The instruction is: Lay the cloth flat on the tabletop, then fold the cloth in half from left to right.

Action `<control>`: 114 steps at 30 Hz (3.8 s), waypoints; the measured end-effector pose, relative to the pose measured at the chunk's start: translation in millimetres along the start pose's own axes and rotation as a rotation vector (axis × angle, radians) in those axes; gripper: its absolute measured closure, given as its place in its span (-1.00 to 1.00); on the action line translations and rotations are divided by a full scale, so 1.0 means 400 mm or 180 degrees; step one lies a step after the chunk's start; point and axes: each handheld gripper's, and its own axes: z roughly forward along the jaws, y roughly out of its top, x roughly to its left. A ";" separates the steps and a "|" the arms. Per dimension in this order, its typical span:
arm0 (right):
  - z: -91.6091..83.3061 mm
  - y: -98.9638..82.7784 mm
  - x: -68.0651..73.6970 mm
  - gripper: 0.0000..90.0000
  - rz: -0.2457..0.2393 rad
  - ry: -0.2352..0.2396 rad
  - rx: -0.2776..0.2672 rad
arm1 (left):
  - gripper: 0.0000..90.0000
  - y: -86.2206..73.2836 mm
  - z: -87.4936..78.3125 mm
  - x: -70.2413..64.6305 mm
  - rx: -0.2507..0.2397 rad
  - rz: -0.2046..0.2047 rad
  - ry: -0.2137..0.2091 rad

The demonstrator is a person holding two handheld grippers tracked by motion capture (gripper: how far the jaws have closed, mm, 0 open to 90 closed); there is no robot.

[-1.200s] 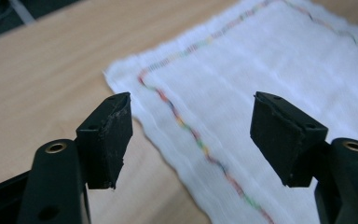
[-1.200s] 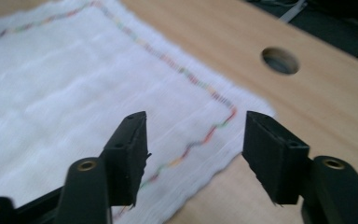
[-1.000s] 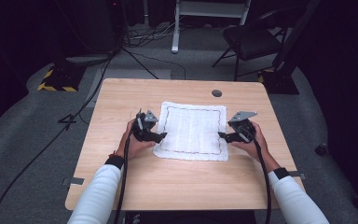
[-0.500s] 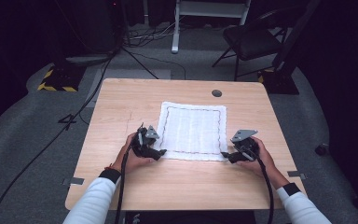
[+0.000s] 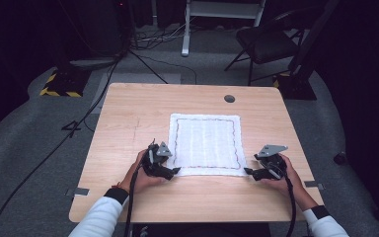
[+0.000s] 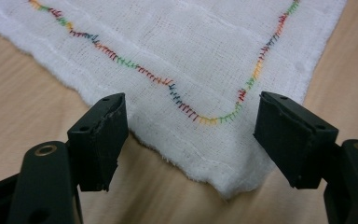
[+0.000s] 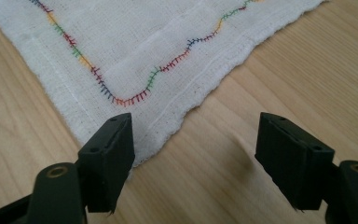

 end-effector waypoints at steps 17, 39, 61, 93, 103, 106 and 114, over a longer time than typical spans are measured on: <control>-0.097 -0.089 0.025 -0.32 0.0129 -0.0018 -0.0082 | -0.58 -0.035 -0.066 -0.091 -0.0098 0.0139 -0.0045; -0.088 -0.034 0.038 -0.21 0.0038 0.0043 -0.0382 | -0.58 -0.035 -0.098 0.024 -0.0202 -0.0175 0.0143; 0.060 0.184 0.243 -0.16 -0.0618 0.0766 -0.0437 | -0.52 0.128 0.023 0.196 -0.0425 -0.0512 0.0530; 0.205 0.295 0.467 0.88 -0.1119 0.0638 -0.0275 | 0.76 0.150 0.129 0.264 -0.0237 -0.0687 0.0362; 0.203 0.312 0.495 0.92 -0.1284 0.0670 -0.0341 | 0.88 0.103 0.071 0.278 -0.0162 -0.0673 0.0378; 0.201 0.322 0.506 0.92 -0.1332 0.0701 -0.0391 | 0.89 0.089 0.048 0.283 -0.0123 -0.0664 0.0366; 0.192 0.354 0.527 0.92 -0.1437 0.0742 -0.0463 | 0.90 0.067 -0.007 0.289 -0.0134 -0.0661 0.0464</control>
